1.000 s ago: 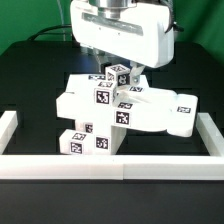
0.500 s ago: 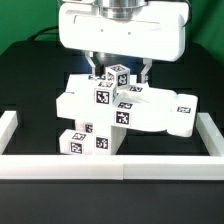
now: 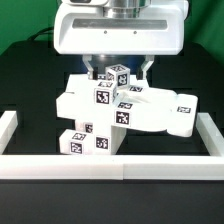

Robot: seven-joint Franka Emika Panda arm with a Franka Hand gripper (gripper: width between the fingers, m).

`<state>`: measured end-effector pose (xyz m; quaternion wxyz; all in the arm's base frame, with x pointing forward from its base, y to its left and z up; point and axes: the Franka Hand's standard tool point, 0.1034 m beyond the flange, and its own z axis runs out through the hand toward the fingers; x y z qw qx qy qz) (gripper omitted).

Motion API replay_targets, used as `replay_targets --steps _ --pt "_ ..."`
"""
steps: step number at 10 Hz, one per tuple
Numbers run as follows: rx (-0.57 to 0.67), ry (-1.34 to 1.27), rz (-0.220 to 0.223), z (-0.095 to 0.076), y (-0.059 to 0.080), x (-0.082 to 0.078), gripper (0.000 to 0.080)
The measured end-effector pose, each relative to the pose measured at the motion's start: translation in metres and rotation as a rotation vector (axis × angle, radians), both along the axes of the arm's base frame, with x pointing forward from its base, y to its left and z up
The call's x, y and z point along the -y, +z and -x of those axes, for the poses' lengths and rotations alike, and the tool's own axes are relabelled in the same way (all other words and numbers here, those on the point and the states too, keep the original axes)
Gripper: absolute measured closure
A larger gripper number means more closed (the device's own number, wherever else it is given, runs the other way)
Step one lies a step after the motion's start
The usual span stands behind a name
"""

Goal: Assemble chair

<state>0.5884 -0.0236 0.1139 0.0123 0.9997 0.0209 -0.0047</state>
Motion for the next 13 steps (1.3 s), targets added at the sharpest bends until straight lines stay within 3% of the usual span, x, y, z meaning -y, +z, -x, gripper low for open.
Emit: replay_targets --steps 4,6,7,8,10,13 --pt "-0.003 0.108 0.000 0.0009 -0.0016 0.0005 0.0150" --pt "-0.003 0.107 0.000 0.0009 -0.0016 0.0007 0.0440" --pt "-0.003 0.093 0.000 0.0009 -0.0016 0.0007 0.0440" --pt "-0.002 0.082 0.000 0.0009 -0.0016 0.0010 0.0518" --pt "-0.002 0.037 -0.003 0.0007 -0.0020 0.0043 0.0518" --pt "0.008 -0.305 -0.026 0.0007 -0.0022 0.0061 0.0518"
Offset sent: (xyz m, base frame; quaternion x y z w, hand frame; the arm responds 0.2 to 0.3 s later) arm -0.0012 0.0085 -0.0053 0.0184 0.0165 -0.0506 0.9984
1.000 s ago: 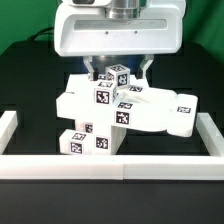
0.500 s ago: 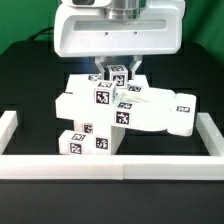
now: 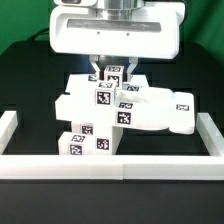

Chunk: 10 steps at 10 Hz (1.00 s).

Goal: Assemble chair

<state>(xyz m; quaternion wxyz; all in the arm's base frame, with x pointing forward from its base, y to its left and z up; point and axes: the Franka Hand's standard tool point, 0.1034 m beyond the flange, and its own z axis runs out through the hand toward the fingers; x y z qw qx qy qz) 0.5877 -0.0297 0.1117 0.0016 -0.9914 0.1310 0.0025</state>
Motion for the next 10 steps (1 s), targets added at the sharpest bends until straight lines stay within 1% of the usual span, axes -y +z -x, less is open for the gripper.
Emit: replay_targets --steps 2,4,7,9,10 --pt "0.001 -0.208 -0.018 0.0000 -0.0002 0.0011 0.0517" --pt "0.000 -0.454 -0.016 -0.0005 -0.0012 -0.0012 0.0517" --pt "-0.005 -0.673 -0.028 -0.0011 -0.0011 -0.0011 0.0517" --pt "-0.007 -0.739 -0.029 -0.0011 -0.0012 -0.0018 0.0517" --pt "-0.007 -0.724 -0.028 -0.0010 -0.0013 -0.0017 0.0517"
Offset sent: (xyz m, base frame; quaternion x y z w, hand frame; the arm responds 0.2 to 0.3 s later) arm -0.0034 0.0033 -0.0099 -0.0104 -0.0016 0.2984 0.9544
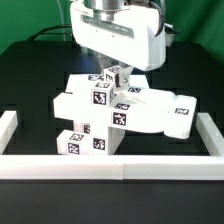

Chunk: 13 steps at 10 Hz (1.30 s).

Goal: Assemble chair

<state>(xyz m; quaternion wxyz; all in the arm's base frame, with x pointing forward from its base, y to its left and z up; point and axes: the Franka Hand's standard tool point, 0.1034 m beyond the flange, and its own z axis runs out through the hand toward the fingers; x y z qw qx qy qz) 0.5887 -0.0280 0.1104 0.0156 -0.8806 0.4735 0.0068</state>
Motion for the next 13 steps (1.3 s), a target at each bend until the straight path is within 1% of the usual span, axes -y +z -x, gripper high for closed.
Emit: replay_targets --steps 1,2,3,4,6,8,9,11,13 --pt "-0.001 0.030 0.001 0.000 0.000 0.000 0.0345" --pt "-0.005 0.077 0.005 0.001 0.000 -0.001 0.0190" --pt "-0.002 0.137 0.005 0.000 0.000 -0.001 0.0190" --pt "0.000 0.223 0.006 0.000 0.000 -0.003 0.0156" --pt "0.002 0.455 0.013 0.001 0.000 -0.004 0.0156" --pt "0.012 0.620 0.017 -0.001 0.000 -0.008 0.0150" --pt "0.006 0.730 0.028 -0.001 0.000 -0.009 0.0150" --pt "0.003 0.899 0.033 0.000 -0.001 -0.011 0.0150" --pt "0.001 1.052 0.034 0.000 -0.001 -0.007 0.0150"
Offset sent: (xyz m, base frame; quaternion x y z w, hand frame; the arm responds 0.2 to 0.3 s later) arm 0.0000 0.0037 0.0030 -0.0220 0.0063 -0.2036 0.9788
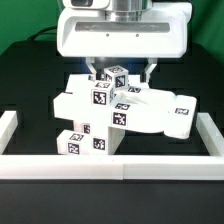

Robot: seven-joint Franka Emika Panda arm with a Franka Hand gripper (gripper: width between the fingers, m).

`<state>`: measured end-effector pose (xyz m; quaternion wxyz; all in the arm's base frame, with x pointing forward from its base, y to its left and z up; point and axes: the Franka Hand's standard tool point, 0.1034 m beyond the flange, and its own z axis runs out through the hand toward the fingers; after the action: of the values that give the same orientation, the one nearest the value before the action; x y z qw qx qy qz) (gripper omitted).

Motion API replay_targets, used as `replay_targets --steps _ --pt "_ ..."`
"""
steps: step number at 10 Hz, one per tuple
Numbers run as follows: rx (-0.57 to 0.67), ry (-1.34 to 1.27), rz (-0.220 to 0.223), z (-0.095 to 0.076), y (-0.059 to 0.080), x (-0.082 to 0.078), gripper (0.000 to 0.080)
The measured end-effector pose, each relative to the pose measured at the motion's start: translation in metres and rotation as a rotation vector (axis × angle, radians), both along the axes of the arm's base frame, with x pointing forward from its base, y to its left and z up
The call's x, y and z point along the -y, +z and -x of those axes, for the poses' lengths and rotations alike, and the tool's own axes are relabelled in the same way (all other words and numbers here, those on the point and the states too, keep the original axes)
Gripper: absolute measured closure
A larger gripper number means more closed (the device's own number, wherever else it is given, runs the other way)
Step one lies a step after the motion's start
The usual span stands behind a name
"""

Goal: Assemble chair

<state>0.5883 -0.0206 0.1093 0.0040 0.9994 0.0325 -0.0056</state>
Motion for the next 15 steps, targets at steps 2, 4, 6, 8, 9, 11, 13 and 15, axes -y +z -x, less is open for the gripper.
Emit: replay_targets --steps 2,4,6,8,9,11,13,15 --pt "-0.003 0.122 0.001 0.0011 -0.0007 0.0034 0.0150" --pt "0.005 0.240 0.004 0.0004 -0.0012 0.0064 0.0150" --pt "0.004 0.250 0.003 0.0005 -0.0013 0.0070 0.0152" --pt "0.005 0.232 0.003 0.0005 -0.0014 0.0072 0.0331" --pt "0.004 0.207 0.003 0.0006 -0.0015 0.0073 0.0482" --pt "0.004 0.097 0.003 0.0005 -0.0019 0.0096 0.0531" --pt "0.006 -0.095 0.004 0.0005 -0.0021 0.0096 0.0531" --pt "0.009 -0.320 -0.009 0.0003 -0.0022 0.0096 0.0531"
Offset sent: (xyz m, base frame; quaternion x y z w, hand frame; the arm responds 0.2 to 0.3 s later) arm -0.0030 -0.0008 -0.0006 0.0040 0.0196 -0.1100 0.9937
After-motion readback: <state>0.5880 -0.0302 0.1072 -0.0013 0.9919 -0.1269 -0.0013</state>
